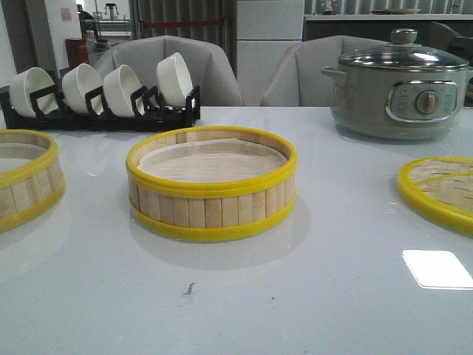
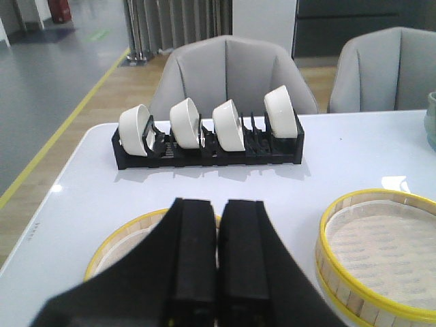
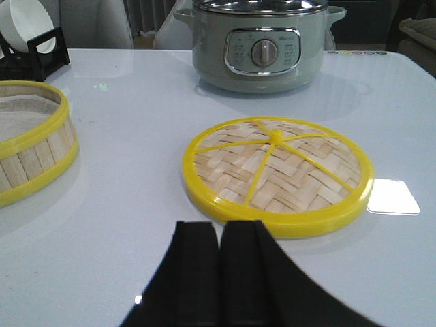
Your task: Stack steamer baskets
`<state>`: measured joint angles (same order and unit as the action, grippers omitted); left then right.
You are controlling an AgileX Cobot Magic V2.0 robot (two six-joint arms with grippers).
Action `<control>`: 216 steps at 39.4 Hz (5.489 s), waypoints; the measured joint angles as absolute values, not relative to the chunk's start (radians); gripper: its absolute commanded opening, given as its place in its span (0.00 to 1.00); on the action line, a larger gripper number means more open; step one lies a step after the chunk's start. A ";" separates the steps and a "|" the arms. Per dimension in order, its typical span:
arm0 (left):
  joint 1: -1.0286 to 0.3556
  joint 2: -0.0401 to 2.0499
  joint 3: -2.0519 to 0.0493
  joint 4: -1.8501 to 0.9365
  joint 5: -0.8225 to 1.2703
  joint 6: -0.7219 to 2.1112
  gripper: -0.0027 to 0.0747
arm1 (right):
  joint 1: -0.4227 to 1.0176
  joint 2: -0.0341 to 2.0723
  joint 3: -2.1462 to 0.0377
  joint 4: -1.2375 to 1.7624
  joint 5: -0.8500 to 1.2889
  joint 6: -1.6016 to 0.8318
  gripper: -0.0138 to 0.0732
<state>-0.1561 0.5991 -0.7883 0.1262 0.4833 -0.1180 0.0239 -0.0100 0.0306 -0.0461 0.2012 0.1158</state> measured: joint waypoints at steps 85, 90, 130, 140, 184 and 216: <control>-0.166 0.888 -1.060 0.177 0.630 -0.118 0.15 | 0.024 -0.010 0.031 -0.044 -0.017 0.118 0.22; -0.166 0.888 -1.060 0.177 0.643 -0.118 0.15 | 0.024 -0.010 0.013 -0.044 -0.056 0.189 0.22; -0.166 0.888 -1.060 0.157 0.719 -0.118 0.15 | 0.024 0.703 -0.794 -0.049 0.501 0.244 0.23; -0.166 0.888 -1.060 0.145 0.725 -0.118 0.15 | 0.024 0.711 -0.794 -0.053 0.507 0.244 0.69; -0.166 1.447 -1.107 0.028 0.572 -0.044 0.60 | 0.024 0.733 -0.794 -0.080 0.511 0.242 0.69; -0.166 1.913 -1.259 0.010 0.517 -0.041 0.60 | 0.024 0.733 -0.794 -0.080 0.511 0.242 0.69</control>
<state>-0.1659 1.9133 -1.2587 0.0095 0.5171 -0.0415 0.0239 0.7332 -0.7938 -0.0796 0.5107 0.2425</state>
